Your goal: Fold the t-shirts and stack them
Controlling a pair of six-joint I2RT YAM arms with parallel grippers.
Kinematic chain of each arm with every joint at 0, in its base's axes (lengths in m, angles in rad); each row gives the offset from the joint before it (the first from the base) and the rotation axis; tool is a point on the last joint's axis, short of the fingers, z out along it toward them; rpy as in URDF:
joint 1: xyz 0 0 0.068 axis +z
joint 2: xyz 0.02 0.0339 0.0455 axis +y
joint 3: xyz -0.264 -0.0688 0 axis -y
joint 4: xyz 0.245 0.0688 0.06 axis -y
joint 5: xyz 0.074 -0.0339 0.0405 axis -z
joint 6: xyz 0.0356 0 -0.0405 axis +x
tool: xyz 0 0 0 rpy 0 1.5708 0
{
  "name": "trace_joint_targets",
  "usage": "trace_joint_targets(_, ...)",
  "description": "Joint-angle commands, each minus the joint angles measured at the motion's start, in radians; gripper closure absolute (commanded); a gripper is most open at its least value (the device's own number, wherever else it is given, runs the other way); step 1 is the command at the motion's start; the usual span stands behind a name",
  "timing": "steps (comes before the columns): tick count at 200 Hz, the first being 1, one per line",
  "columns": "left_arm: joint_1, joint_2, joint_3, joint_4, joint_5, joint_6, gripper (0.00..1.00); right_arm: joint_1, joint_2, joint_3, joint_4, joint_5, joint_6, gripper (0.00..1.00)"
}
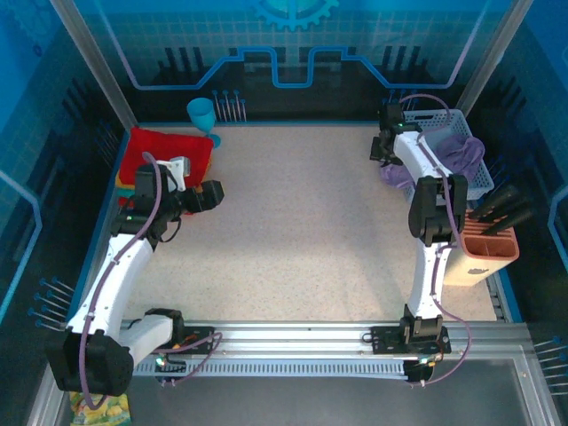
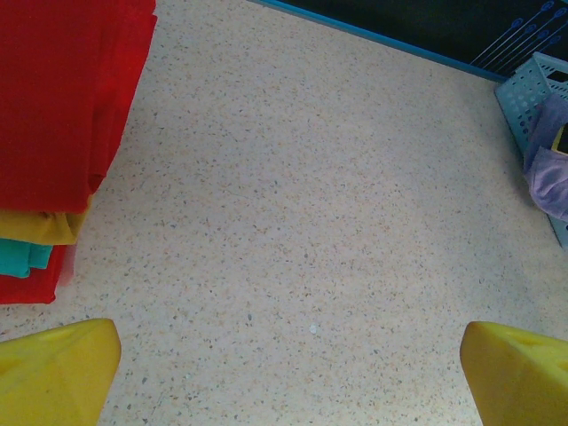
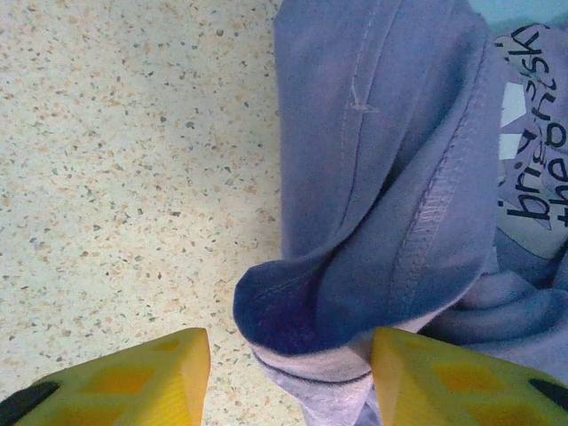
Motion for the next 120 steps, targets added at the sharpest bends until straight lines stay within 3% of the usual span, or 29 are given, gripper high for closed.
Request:
trace_joint_targets(1,-0.009,-0.022,-0.016,-0.001,0.015,-0.001,0.01,0.014,0.032,0.003,-0.006,0.085,-0.007,0.48)
trace_joint_targets(67,-0.011,-0.024,-0.018,0.004,0.018,-0.001,0.01,0.055,0.046,-0.03,0.03,0.217,-0.08,0.45)
trace_joint_targets(120,-0.016,-0.034,-0.025,0.012,0.014,0.002,0.01,0.072,0.077,-0.017,0.029,0.284,-0.103,0.66)
